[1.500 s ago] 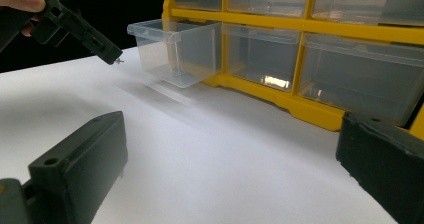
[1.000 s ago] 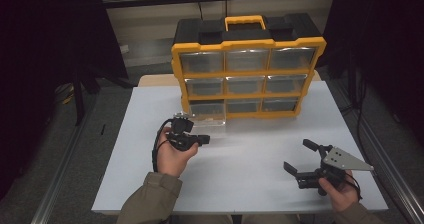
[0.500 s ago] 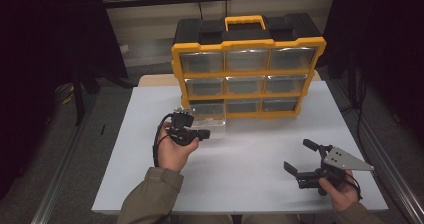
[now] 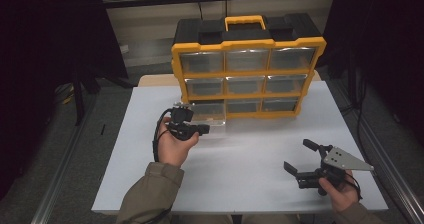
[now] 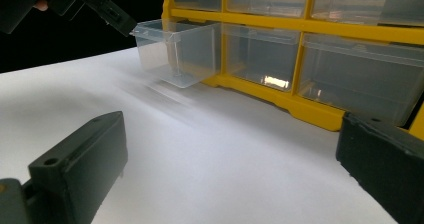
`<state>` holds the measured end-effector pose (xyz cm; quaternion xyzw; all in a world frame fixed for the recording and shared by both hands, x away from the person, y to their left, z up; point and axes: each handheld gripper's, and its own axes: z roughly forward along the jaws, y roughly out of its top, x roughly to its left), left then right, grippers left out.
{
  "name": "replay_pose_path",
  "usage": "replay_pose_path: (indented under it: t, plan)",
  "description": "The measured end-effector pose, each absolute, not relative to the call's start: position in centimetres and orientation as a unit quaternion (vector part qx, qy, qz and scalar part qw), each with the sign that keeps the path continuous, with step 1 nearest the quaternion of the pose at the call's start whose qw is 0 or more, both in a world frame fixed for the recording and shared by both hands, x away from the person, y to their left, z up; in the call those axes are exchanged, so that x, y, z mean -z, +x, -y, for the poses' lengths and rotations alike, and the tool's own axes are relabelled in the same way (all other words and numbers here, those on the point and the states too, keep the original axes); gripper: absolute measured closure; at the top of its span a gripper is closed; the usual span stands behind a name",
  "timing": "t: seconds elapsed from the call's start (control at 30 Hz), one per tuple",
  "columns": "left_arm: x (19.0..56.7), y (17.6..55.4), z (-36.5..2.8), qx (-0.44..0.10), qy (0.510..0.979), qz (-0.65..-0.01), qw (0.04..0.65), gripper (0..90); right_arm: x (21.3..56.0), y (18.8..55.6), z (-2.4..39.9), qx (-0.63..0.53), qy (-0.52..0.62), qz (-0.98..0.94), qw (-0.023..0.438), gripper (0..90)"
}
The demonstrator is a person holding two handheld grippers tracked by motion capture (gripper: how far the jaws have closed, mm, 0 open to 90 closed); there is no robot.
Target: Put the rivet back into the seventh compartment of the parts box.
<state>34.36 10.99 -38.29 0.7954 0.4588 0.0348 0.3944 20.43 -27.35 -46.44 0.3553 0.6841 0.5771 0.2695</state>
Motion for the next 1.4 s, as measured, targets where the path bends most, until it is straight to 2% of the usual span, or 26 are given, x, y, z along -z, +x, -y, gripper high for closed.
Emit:
replay_pose_path:
  t: [0.83,1.4]
  plan:
    - [36.8,36.1,-10.6,-0.055,0.780,-0.475,0.403,86.8,46.4,20.4,27.4,-0.576,0.353,-0.686,0.270,0.1]
    - [37.1,37.3,-10.6,-0.084,0.769,-0.491,0.400,86.7,46.4,20.4,27.4,-0.578,0.354,-0.684,0.269,0.2]
